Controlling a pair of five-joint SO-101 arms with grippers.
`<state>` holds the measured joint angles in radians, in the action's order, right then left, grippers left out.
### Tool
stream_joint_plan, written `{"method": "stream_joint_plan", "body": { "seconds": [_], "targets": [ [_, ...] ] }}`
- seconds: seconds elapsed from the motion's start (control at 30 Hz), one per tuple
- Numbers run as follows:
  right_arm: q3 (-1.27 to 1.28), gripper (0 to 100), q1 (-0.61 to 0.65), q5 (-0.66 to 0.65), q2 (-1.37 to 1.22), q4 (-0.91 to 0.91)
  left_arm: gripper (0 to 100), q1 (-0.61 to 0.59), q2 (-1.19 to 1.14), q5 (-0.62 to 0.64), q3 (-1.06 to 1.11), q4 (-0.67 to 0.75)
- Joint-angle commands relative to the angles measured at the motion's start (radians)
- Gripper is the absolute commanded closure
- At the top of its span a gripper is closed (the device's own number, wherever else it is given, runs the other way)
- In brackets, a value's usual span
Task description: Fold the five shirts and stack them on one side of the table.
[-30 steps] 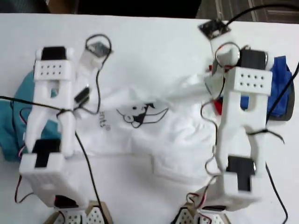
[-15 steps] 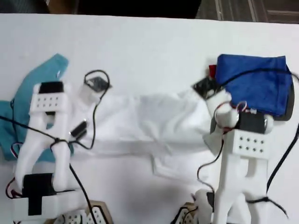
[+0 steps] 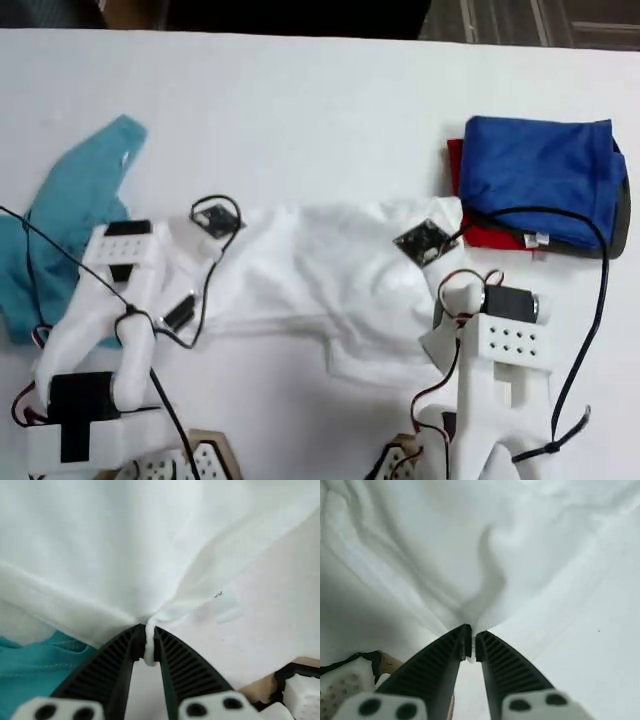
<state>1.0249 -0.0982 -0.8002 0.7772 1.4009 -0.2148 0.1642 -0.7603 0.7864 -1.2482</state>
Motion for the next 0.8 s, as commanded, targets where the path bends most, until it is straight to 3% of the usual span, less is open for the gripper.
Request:
{"method": "stream_joint_plan", "body": {
  "seconds": [0.0, 0.13, 0.37, 0.47, 0.57, 0.67, 0.7, 0.77],
  "targets": [
    [0.002, 97.8, -0.012, -0.077, 0.031, -0.007, 97, -0.008, 0.031, -0.005, -0.007, 0.003],
    [-0.014, 96.2, -0.005, -0.112, 0.031, 0.016, 94, -0.008, 0.031, -0.006, -0.038, -0.038],
    [-0.201, 72.8, -0.004, -0.103, 0.033, 0.033, 79, -0.017, 0.035, 0.002, -0.38, -0.27],
    [-0.354, 72.7, -0.004, -0.043, 0.028, 0.022, 79, -0.051, 0.026, 0.003, -0.633, -0.354],
    [-0.45, 75.0, -0.004, 0.1, 0.021, -0.048, 79, -0.084, 0.006, 0.005, -0.806, -0.365],
    [-0.436, 90.2, 0.038, 0.233, 0.01, -0.18, 80, -0.075, -0.112, 0.101, -0.868, -0.368],
    [-0.42, 98.2, 0.062, 0.249, -0.008, -0.226, 83, -0.055, -0.169, 0.147, -0.874, -0.367],
    [-0.399, 95.3, 0.117, 0.259, -0.074, -0.309, 96, -0.011, -0.292, 0.215, -0.877, -0.359]
  ]
}}
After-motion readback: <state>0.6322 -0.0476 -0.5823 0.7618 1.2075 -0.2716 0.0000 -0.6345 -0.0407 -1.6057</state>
